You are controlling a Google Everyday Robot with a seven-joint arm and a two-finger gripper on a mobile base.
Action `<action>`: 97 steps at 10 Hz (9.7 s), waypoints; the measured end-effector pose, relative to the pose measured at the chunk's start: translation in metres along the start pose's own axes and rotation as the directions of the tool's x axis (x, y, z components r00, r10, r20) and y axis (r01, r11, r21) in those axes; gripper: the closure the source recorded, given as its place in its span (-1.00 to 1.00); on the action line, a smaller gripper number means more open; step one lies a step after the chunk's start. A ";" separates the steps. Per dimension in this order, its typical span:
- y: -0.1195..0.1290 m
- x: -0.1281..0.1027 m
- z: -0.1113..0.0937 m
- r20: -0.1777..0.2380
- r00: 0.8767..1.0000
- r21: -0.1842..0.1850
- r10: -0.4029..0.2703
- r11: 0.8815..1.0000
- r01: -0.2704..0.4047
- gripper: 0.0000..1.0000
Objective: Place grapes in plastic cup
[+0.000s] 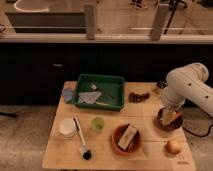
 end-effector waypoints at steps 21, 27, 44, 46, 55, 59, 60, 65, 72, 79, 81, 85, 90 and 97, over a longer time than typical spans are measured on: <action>0.000 0.000 0.000 0.000 1.000 0.000 0.000 1.000 0.000 -0.60; -0.001 0.000 0.000 0.002 1.000 0.001 0.000 1.000 0.000 -0.60; -0.107 -0.037 0.074 0.191 0.961 0.057 -0.200 0.980 0.193 -0.60; -0.119 -0.052 0.083 0.202 0.960 0.049 -0.195 0.981 0.189 -0.60; -0.129 -0.053 0.151 0.165 0.983 -0.019 -0.085 0.996 0.090 -0.60; -0.134 -0.059 0.170 0.180 0.980 -0.040 -0.087 0.995 0.096 -0.60; -0.135 -0.058 0.174 0.176 0.981 -0.051 -0.085 0.994 0.095 -0.60; -0.136 -0.059 0.175 0.171 0.981 -0.059 -0.089 0.993 0.100 -0.60; -0.152 -0.055 0.188 0.147 0.980 0.012 -0.131 0.991 0.130 -0.60; -0.162 -0.050 0.224 0.222 0.963 0.004 -0.152 0.988 0.155 -0.17; -0.161 -0.047 0.221 0.220 0.964 0.002 -0.149 0.988 0.152 0.29; -0.161 -0.044 0.215 0.211 0.965 0.001 -0.154 0.988 0.157 1.00; -0.173 -0.053 0.182 0.273 0.936 0.067 -0.223 0.975 0.213 1.00; -0.180 -0.068 0.125 0.294 0.879 0.124 -0.376 0.927 0.355 1.00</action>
